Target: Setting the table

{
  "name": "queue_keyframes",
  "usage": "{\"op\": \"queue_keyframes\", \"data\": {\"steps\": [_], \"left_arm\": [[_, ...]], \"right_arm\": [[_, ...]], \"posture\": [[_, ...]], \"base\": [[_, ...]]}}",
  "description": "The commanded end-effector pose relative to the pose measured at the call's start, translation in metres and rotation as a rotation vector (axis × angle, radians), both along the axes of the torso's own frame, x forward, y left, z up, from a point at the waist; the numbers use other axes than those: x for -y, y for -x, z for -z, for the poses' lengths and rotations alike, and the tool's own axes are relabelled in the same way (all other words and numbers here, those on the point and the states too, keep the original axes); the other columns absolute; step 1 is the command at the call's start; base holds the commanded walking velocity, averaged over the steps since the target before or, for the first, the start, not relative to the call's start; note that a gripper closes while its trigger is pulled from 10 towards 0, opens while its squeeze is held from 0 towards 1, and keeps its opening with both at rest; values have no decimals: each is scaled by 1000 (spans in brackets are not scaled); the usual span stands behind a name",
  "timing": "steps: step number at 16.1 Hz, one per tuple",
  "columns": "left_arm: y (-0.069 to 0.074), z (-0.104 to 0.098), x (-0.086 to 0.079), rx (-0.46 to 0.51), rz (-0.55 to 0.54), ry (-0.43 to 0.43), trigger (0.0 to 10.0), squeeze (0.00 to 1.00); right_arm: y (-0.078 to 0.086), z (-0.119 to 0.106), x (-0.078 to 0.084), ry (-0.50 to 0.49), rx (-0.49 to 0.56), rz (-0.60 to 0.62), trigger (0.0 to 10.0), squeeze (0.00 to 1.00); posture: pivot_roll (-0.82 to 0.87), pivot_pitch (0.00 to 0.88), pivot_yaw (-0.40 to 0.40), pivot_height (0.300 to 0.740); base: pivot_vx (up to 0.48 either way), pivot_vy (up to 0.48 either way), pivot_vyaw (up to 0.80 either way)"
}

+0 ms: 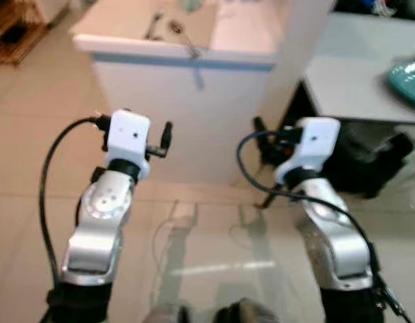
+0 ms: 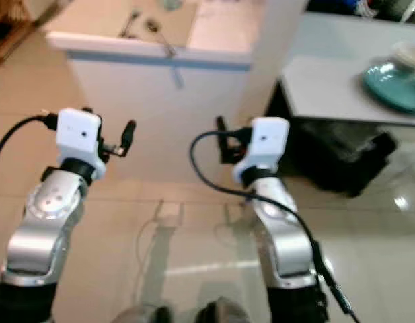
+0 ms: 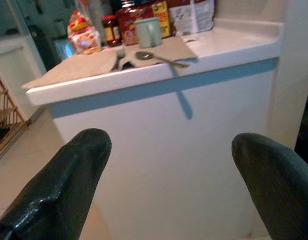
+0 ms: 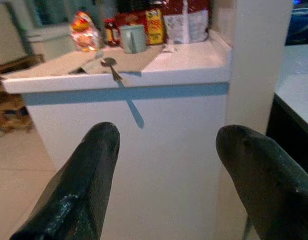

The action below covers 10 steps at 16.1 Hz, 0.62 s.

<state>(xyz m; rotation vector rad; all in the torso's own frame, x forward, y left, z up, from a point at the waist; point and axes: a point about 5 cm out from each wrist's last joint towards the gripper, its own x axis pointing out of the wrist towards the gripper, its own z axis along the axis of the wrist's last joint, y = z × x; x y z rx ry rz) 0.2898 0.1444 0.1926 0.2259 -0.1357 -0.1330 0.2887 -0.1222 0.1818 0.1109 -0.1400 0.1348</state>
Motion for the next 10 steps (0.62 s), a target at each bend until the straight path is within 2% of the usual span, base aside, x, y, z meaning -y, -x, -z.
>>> {"op": "queue_keyframes", "data": {"steps": [1,2,4,6,7,8,10], "left_arm": [[-3,2,3,-2,-9,-10,10000,0],[2,-2,7,15,12,23,10000,0],[2,-7,10,41,20,22,10000,0],[6,0,7,20,20,26,10000,0],[7,3,7,25,26,-23,10000,0],[7,4,4,24,13,-32,10000,0],[4,-2,1,37,-3,-21,10000,0]], "right_arm": [[1,4,17,29,-18,75,10000,0],[5,0,14,21,-8,32,10000,0],[4,-3,9,-4,-4,-38,10000,0],[-2,5,12,17,-23,-44,10000,0],[-3,4,14,15,-18,-38,10000,0],[-4,4,16,2,-18,-31,10000,0],[-7,2,14,-7,-15,-43,10000,0]], "posture": [[45,139,-33,740],[45,97,-55,740],[59,106,-78,740],[50,102,-99,740],[56,86,-110,740],[66,66,-114,740],[78,37,-116,740]], "base": [[0,0,0],[0,0,0],[0,0,0],[351,0,0],[412,0,0],[458,0,0],[480,0,0]]}}
